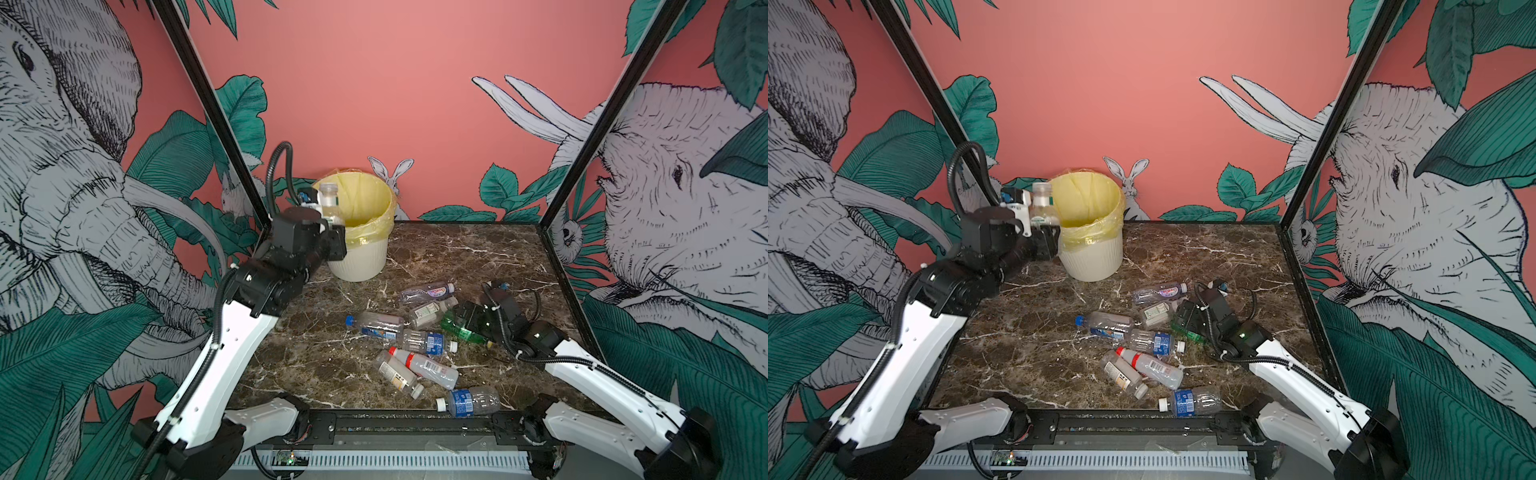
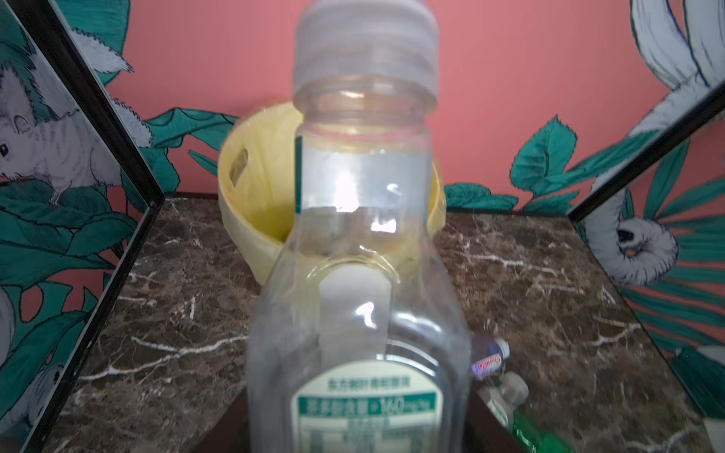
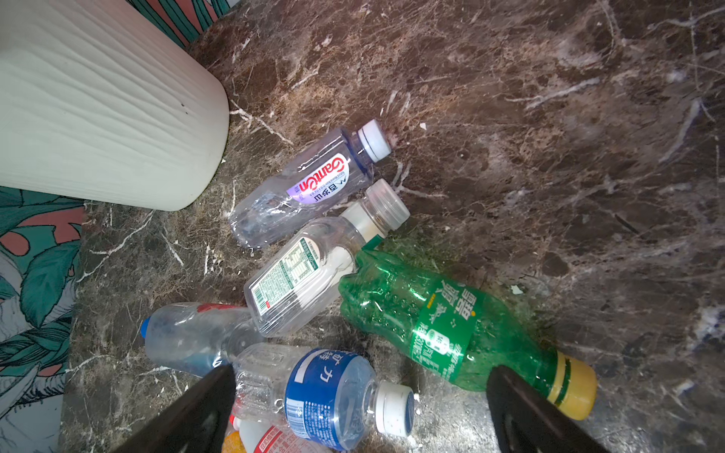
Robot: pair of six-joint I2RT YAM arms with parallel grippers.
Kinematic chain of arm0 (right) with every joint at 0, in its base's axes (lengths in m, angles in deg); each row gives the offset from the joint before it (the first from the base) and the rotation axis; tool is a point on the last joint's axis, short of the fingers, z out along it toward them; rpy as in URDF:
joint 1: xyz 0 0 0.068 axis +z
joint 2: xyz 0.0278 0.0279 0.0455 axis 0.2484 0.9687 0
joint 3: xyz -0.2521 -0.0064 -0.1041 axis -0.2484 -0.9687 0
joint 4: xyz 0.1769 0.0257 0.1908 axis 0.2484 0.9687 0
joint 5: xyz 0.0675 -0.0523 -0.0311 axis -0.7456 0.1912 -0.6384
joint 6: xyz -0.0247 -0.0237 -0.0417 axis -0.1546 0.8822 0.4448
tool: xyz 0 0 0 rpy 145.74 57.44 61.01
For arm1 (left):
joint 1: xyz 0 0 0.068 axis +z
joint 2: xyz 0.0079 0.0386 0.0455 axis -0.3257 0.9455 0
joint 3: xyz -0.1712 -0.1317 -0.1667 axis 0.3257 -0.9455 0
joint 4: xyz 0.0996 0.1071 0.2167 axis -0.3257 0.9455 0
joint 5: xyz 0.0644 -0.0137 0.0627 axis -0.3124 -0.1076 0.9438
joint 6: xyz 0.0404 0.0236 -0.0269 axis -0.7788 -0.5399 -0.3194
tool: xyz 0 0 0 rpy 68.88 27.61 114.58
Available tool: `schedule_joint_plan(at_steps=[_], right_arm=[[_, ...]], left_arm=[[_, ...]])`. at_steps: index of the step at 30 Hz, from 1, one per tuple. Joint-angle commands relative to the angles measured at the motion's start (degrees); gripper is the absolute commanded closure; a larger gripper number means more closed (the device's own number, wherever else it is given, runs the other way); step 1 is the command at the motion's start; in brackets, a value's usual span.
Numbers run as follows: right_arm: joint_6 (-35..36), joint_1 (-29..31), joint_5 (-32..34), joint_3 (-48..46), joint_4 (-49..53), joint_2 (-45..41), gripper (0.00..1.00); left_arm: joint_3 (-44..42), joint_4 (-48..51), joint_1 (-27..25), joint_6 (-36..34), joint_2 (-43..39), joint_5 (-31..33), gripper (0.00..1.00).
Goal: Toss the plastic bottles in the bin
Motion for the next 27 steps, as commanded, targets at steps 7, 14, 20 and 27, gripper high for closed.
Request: schedule_joint_plan(at_steps=[7, 14, 20, 27], right_arm=[[1.34, -2.15, -1.16, -0.32, 4.67, -5.30, 0.01], [1.95, -2.56, 1.87, -0.67, 9.77, -11.98, 0.01], [-0.90, -2.70, 1.64, -1.20, 13.69, -14.93, 0.01], [-5.80, -2.76, 3.58, -1.45, 18.66, -17.09, 0.01]], left_arm=[[44.42, 11.73, 11.81, 4.56, 34.96, -22.00, 0.00], [38.65, 5.99, 11.95, 7.98, 28.01, -26.67, 0.01], [17.72, -3.91, 10.30, 12.34, 15.93, -34.41, 0.01], [10.81, -0.77, 6.53, 7.13, 10.00, -33.02, 0.01]])
